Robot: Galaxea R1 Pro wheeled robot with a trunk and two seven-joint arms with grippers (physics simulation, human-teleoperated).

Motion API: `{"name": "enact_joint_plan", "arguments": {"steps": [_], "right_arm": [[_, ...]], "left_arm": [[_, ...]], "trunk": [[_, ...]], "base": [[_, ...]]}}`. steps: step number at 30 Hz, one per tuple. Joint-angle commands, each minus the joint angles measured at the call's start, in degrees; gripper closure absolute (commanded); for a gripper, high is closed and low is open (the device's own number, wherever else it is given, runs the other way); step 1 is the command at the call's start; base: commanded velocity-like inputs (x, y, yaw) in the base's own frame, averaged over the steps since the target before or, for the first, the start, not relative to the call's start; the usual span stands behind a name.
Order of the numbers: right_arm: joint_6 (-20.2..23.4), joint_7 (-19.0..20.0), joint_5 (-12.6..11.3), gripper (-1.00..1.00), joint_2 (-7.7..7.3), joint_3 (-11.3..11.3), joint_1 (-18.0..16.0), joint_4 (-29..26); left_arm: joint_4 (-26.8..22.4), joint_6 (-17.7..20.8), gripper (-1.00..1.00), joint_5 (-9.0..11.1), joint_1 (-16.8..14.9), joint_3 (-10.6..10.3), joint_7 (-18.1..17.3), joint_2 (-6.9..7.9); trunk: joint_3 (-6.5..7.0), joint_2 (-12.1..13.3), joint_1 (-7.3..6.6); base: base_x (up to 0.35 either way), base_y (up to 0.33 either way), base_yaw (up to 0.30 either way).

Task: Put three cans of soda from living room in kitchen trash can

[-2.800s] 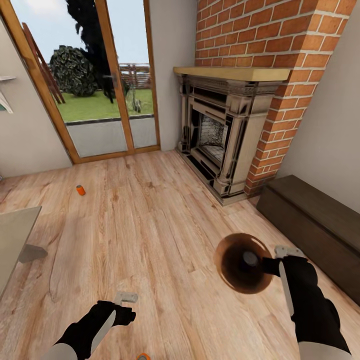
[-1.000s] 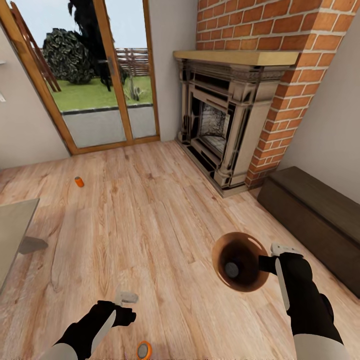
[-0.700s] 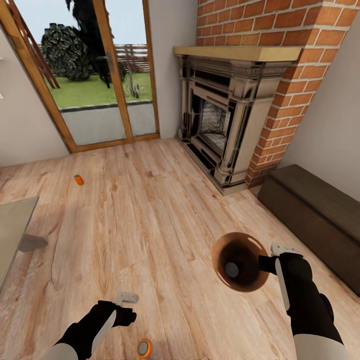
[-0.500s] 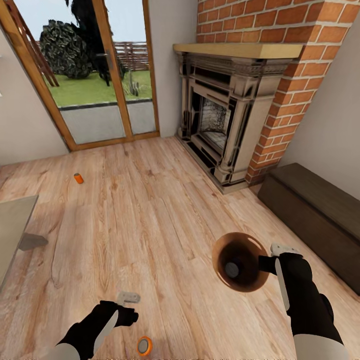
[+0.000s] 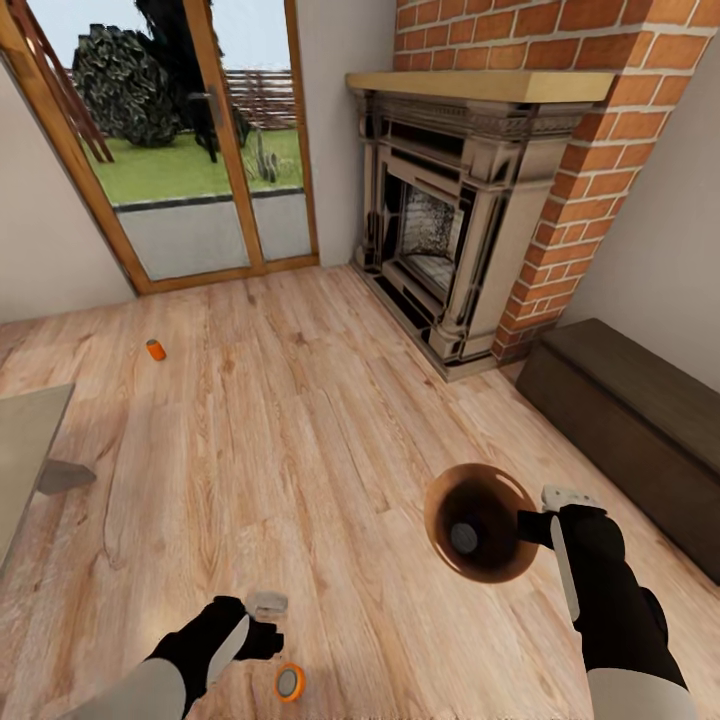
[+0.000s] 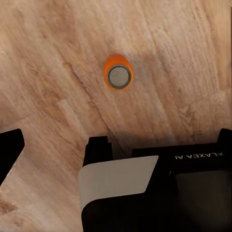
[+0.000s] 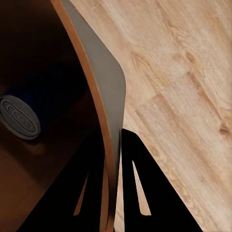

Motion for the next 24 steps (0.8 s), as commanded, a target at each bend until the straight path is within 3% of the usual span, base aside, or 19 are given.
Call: {"name": "enact_joint_plan", "arguments": {"steps": [1,4,7,24], "right_arm": [[0.00,0.21,-0.41,1.00,0.00,0.00,-0.02,-0.04],[0.00,0.21,-0.41,1.00,0.00,0.00,-0.02,-0.07],[0.00,0.21,-0.41,1.00,0.00,0.00,-0.02,-0.08],[0.00,0.21,-0.41,1.00,0.00,0.42,-0.02,-0.09]], "left_arm": [[0.36,0.19,-1.00,0.00,-0.88,0.08,0.07,-0.08],[1.26,2.47,-1.00,0.11,-4.02,0.33,-0.11,-0.49],[1.54,3.11,-1.00,0.25,-5.03,0.42,-0.21,-1.26],[2.49,2.22,-1.00,0.07,-5.66,0.54,-0.02,-1.92]], "trunk": [[-0.10,0.00,-0.01],[-0.37,0.00,-0.01],[-0.65,0.00,-0.01],[-2.20,0.00,-0.01]], "base": [[0.000,0.000,0.000],[0.000,0.000,0.000],[0.000,0.000,0.000],[0.000,0.000,0.000]]}}
